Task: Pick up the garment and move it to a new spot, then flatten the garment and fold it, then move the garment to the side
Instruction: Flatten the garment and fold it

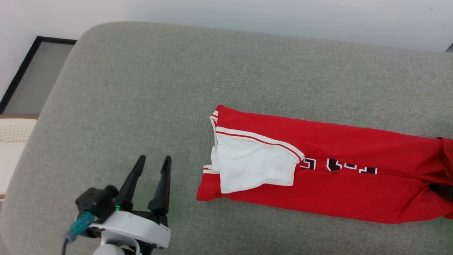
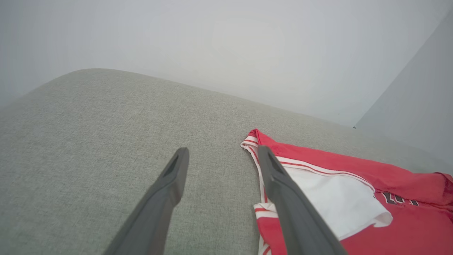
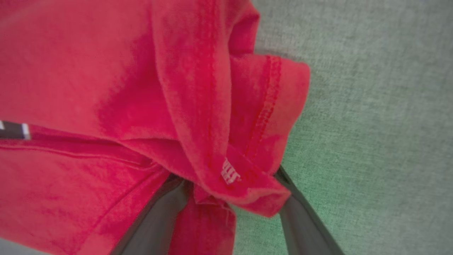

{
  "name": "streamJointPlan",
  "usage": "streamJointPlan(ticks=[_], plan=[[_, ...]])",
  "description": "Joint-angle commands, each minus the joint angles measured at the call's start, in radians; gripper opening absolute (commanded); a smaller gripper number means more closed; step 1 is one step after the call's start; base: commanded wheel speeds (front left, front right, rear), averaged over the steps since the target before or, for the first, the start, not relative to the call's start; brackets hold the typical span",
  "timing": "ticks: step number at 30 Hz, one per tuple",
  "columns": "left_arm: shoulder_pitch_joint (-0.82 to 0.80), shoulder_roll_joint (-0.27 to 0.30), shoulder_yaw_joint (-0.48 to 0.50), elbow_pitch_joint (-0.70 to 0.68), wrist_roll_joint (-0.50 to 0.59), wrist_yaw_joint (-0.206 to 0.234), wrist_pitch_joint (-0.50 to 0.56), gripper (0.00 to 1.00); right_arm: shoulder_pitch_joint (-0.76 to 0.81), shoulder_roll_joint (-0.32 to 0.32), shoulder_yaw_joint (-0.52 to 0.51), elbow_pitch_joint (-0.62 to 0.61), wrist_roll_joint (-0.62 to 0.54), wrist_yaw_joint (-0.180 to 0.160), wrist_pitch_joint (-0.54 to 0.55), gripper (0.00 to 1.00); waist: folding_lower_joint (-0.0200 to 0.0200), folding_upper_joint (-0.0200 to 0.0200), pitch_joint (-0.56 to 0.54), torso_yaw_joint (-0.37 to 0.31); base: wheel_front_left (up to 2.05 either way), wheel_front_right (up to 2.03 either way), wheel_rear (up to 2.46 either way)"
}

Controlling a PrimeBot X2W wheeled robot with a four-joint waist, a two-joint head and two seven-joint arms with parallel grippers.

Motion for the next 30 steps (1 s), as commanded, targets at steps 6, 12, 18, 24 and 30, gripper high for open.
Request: streamJointPlan(ticks=[6, 12, 18, 24, 30], plan=[[0.002, -0.055, 0.047, 0.027, 0.097, -0.04, 0.0, 1.0, 0.034, 0.049, 0.054, 0.027, 0.003, 0.001, 0.032, 0.0, 0.0, 0.0, 0.021, 0.014, 0.0, 0.0, 0.0], [0.004, -0.091, 0.103, 0.056, 0.192, -0.075, 0.0, 1.0, 0.017, 0.041, 0.024, 0.013, 0.001, 0.0, 0.016, 0.0, 0.0, 0.0, 0.026, -0.001, 0.0, 0.0, 0.0], [0.014, -0.108, 0.156, 0.076, 0.247, -0.1, -0.001, 1.0, -0.029, 0.029, -0.047, 0.011, 0.006, -0.002, -0.034, 0.0, 0.0, 0.0, 0.025, -0.042, 0.0, 0.0, 0.0], [0.022, -0.111, 0.199, 0.077, 0.291, -0.116, 0.0, 1.0, -0.058, 0.005, -0.131, 0.02, 0.003, -0.001, -0.076, 0.0, 0.0, 0.0, 0.028, -0.09, 0.0, 0.0, 0.0], [0.026, -0.109, 0.233, 0.075, 0.319, -0.125, -0.001, 1.0, -0.055, -0.048, -0.204, 0.035, -0.007, 0.0, -0.11, 0.0, 0.0, 0.0, 0.039, -0.13, 0.0, 0.0, 0.0]])
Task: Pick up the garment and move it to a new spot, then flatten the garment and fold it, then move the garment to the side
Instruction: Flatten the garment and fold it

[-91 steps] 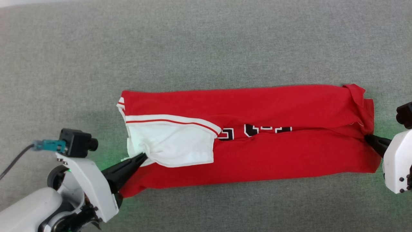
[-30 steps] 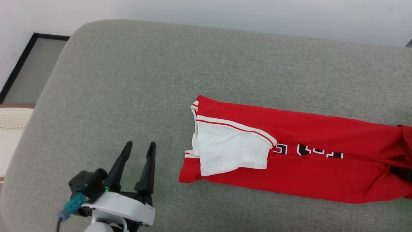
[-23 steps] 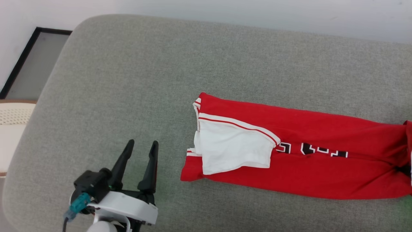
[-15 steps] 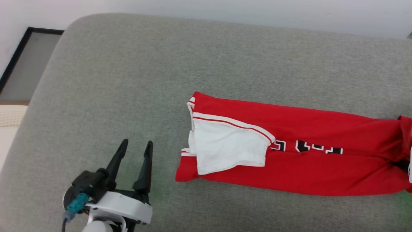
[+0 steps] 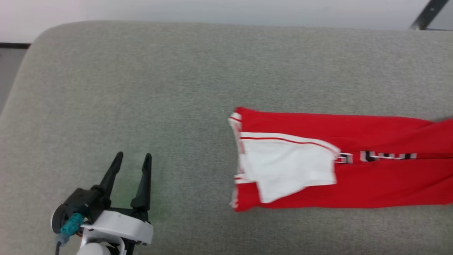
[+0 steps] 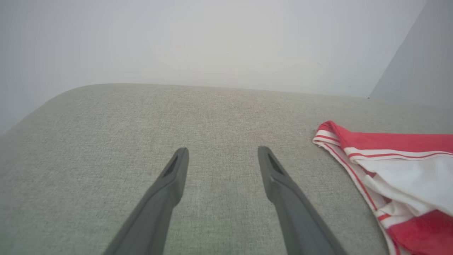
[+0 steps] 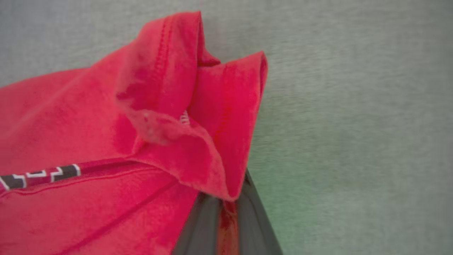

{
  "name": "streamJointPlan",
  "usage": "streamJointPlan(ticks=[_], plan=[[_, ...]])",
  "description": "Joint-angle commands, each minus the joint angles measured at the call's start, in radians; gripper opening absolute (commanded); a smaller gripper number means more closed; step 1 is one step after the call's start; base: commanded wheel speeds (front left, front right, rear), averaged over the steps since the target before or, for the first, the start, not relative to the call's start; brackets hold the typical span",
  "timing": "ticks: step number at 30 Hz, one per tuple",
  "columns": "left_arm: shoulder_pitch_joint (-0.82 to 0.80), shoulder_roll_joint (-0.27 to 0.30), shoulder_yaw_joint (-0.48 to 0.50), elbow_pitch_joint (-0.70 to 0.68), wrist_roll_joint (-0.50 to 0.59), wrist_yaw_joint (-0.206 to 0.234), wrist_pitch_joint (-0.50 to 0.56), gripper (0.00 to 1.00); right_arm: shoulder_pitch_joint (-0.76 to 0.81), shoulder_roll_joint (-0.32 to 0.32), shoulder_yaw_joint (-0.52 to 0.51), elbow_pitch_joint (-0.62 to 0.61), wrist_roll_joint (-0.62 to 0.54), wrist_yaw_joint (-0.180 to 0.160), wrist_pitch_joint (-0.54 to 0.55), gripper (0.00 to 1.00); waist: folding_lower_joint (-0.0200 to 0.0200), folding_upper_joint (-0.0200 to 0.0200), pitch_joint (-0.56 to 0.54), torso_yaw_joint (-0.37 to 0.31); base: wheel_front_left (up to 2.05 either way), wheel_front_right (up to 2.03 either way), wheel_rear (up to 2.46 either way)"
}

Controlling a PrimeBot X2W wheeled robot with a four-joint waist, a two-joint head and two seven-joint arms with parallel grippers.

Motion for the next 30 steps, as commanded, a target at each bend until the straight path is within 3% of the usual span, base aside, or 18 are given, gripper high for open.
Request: streamJointPlan(ticks=[1, 5, 9, 19, 30], plan=[[0.011, 0.003, 0.007, -0.001, 0.011, -0.005, 0.0, 1.0, 0.009, -0.018, -0.015, 0.003, -0.013, -0.002, -0.012, 0.0, 0.0, -0.0001, 0.007, -0.018, 0.0, 0.0, 0.0], [0.017, 0.004, 0.023, 0.009, 0.017, -0.012, -0.001, 1.0, 0.025, -0.057, -0.009, -0.013, -0.025, -0.002, -0.052, 0.0, 0.0, -0.0001, 0.004, -0.035, 0.0, 0.0, 0.0], [0.026, -0.004, 0.037, 0.014, 0.021, -0.015, -0.001, 1.0, 0.035, -0.052, 0.04, -0.062, -0.001, -0.002, -0.058, 0.0, 0.0, -0.0001, -0.012, -0.052, 0.0, 0.0, 0.0], [0.038, -0.036, 0.037, 0.039, 0.031, -0.026, -0.001, 1.0, 0.06, -0.036, 0.239, -0.332, 0.049, -0.002, -0.019, 0.0, 0.0, -0.0001, -0.062, -0.045, 0.0, 0.0, 0.0], [0.055, -0.083, 0.036, 0.06, 0.028, -0.039, 0.0, 1.0, -0.003, 0.057, 0.478, -0.556, 0.154, -0.002, 0.054, 0.0, 0.0, -0.0001, -0.109, 0.029, 0.0, 0.0, 0.0]])
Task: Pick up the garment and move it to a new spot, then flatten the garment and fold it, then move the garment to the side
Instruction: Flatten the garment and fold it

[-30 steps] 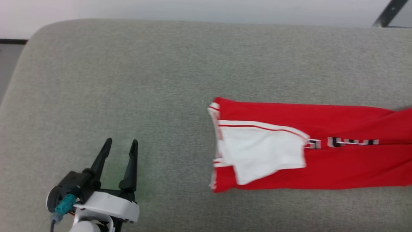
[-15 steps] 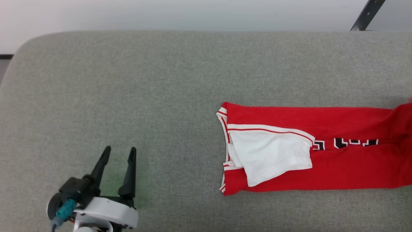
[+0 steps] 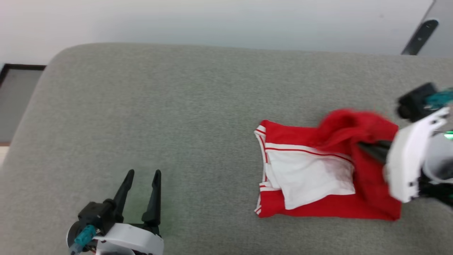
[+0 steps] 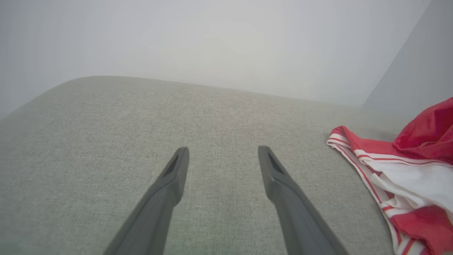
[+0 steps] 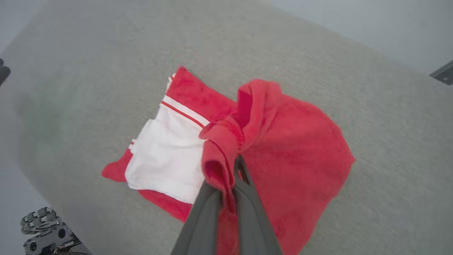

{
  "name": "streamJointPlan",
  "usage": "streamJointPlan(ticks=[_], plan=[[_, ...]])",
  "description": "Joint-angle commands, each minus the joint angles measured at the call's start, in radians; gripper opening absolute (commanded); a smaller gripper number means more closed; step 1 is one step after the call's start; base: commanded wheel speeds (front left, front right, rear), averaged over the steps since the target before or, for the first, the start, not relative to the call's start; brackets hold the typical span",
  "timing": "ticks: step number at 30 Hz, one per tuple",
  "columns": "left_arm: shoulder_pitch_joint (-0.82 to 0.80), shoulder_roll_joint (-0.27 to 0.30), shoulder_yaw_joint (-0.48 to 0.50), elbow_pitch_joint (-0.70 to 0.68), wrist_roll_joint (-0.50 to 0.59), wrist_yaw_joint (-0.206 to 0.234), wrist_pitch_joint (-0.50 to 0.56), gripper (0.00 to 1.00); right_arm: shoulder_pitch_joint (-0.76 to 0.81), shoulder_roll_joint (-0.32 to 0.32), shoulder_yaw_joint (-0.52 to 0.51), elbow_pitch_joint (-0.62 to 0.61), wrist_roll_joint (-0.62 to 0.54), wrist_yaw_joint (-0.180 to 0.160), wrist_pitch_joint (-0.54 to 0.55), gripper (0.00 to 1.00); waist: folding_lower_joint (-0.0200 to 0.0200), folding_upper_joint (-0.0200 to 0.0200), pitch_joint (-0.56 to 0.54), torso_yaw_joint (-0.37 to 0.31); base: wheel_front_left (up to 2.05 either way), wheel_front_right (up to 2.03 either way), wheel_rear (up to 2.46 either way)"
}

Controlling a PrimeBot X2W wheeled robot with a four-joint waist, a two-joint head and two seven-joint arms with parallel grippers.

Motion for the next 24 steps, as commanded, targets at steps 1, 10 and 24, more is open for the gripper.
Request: streamJointPlan(ticks=[1, 10, 24], plan=[[0.012, -0.006, 0.004, 0.003, 0.003, -0.006, 0.0, 1.0, -0.02, 0.017, 0.028, -0.011, 0.011, -0.002, 0.005, 0.0, 0.0, 0.0, -0.013, 0.029, 0.0, 0.0, 0.0], [-0.004, -0.029, -0.001, 0.012, -0.001, -0.012, 0.0, 1.0, -0.105, 0.085, 0.195, 0.052, 0.012, -0.002, -0.02, 0.0, 0.0, 0.0, 0.009, 0.078, 0.0, 0.0, 0.0], [-0.038, -0.044, -0.01, 0.026, -0.005, -0.015, 0.0, 1.0, -0.163, 0.168, 0.348, 0.312, 0.016, -0.002, -0.116, 0.0, 0.0, 0.0, 0.048, 0.082, 0.0, 0.0, 0.0]])
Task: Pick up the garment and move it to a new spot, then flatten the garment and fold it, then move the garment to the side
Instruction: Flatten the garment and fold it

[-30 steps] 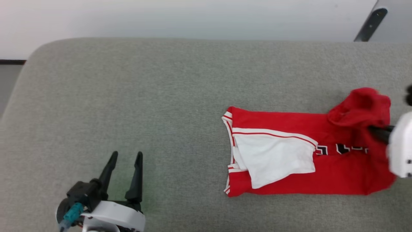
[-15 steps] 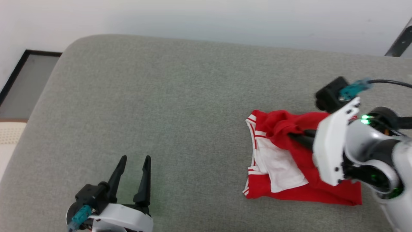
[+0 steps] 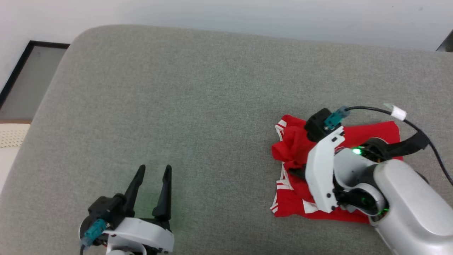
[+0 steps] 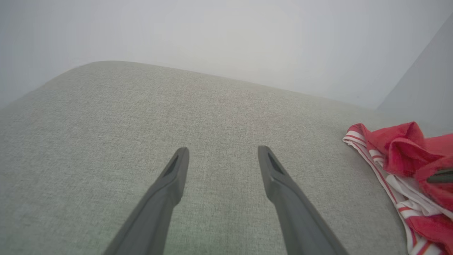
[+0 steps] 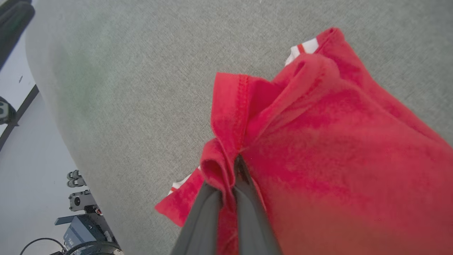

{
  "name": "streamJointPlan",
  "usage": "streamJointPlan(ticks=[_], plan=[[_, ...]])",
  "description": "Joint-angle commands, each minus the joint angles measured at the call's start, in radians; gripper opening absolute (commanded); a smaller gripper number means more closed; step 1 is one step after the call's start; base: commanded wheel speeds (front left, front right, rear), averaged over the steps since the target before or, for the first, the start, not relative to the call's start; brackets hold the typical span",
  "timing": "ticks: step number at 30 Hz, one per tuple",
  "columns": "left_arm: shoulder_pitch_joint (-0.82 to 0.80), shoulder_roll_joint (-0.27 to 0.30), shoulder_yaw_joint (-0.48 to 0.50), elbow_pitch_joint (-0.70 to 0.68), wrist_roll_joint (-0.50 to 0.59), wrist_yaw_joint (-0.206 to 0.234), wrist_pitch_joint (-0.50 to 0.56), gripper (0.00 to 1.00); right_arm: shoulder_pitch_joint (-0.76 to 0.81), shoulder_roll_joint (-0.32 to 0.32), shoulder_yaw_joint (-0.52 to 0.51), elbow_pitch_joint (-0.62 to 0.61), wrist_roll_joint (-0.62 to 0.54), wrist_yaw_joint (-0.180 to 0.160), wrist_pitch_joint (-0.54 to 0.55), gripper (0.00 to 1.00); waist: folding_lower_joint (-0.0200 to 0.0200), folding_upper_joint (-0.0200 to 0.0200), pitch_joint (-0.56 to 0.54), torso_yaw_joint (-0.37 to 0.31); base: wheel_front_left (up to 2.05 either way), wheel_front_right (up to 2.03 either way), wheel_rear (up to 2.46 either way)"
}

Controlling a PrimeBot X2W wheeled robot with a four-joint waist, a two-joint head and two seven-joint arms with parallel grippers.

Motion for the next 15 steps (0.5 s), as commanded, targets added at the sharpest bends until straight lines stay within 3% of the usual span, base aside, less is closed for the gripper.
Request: streamJointPlan(ticks=[1, 7, 10, 11, 12, 15], plan=[[-0.01, -0.002, -0.001, 0.001, -0.005, -0.004, -0.001, 1.0, -0.015, 0.007, 0.007, 0.007, 0.008, -0.001, -0.012, 0.0, -0.0001, 0.0, 0.003, 0.0, 0.0, 0.0, 0.0], [-0.022, 0.003, -0.011, 0.005, -0.018, -0.005, 0.0, 1.0, -0.043, 0.02, 0.055, 0.077, 0.023, -0.001, -0.064, 0.02, -0.0001, 0.0, 0.013, 0.001, 0.0, 0.0, 0.0], [-0.02, 0.006, -0.008, 0.009, -0.023, -0.004, 0.0, 1.0, -0.051, 0.014, 0.072, 0.097, 0.027, -0.001, -0.086, 0.37, -0.0001, 0.0, 0.01, -0.004, 0.0, 0.0, 0.0], [-0.018, 0.007, -0.006, 0.01, -0.024, -0.004, -0.001, 1.0, -0.055, 0.013, 0.072, 0.103, 0.03, -0.001, -0.098, 0.89, -0.0001, 0.0, 0.008, -0.007, 0.0, 0.0, 0.0], [-0.017, 0.007, -0.005, 0.011, -0.026, -0.005, -0.001, 1.0, -0.058, 0.012, 0.075, 0.107, 0.032, -0.001, -0.107, 1.0, -0.0001, 0.0, 0.006, -0.011, 0.0, 0.0, 0.0], [-0.018, 0.011, -0.005, 0.014, -0.029, -0.004, -0.001, 1.0, -0.062, 0.016, 0.062, 0.112, 0.055, -0.001, -0.151, 1.0, -0.0001, 0.0, -0.005, -0.024, 0.0, 0.0, 0.0]])
